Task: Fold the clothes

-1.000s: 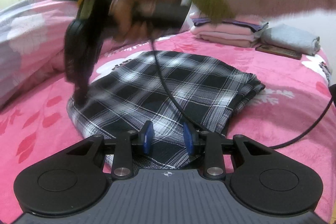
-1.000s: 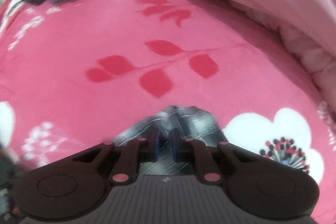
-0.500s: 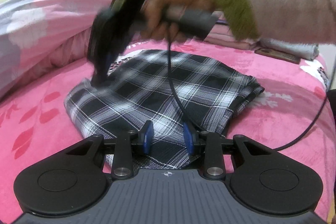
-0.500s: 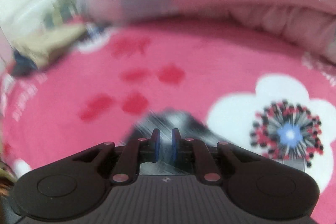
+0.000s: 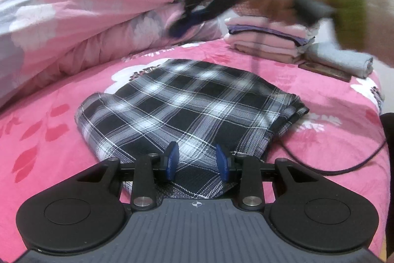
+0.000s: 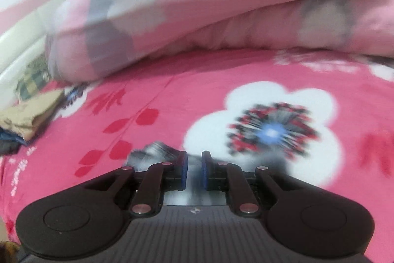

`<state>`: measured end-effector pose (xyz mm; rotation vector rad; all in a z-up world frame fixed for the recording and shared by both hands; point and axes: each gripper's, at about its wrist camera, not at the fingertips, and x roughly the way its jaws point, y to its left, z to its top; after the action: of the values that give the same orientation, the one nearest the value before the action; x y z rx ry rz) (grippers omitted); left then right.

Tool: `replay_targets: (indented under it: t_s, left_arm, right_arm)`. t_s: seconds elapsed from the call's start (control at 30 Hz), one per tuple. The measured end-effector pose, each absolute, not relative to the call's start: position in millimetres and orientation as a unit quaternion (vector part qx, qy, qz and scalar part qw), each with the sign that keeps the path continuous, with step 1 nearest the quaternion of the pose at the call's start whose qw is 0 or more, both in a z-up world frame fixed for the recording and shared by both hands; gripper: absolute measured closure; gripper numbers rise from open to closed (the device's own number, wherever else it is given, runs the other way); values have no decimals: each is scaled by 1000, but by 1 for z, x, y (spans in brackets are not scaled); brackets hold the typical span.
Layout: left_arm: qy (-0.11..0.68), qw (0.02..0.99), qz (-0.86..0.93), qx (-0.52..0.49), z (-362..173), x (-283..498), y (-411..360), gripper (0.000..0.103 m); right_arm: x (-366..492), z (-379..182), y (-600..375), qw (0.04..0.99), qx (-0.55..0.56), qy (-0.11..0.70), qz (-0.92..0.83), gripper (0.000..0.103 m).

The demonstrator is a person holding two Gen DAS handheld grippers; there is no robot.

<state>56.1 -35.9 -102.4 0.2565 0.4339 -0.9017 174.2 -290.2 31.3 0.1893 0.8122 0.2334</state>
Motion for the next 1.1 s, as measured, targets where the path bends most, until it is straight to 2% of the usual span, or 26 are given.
replay_targets:
  t_s: [0.3,0.57,0.7,0.93,1.1]
  left_arm:
    - [233,859,-444,106,-95,54,-21,69]
    - [298,848,-414,147,-79,30,30,69]
    - [312,860,-386,120,-68,24,50,69]
    - [314,887,-339,10,-54,49,30,69]
    - [295,906,-299,53,-51,75,-10,69]
  right_arm:
    - [50,5,-315,906,126,380,134,91]
    - [4,-11,-323,916,126,363,119,91]
    - [-17,-11,-327,924,121,344,113,91]
    - [-55,-11,-333,938,112,311,102,91]
    - [-23,-29,-317,949,91,294,74,91]
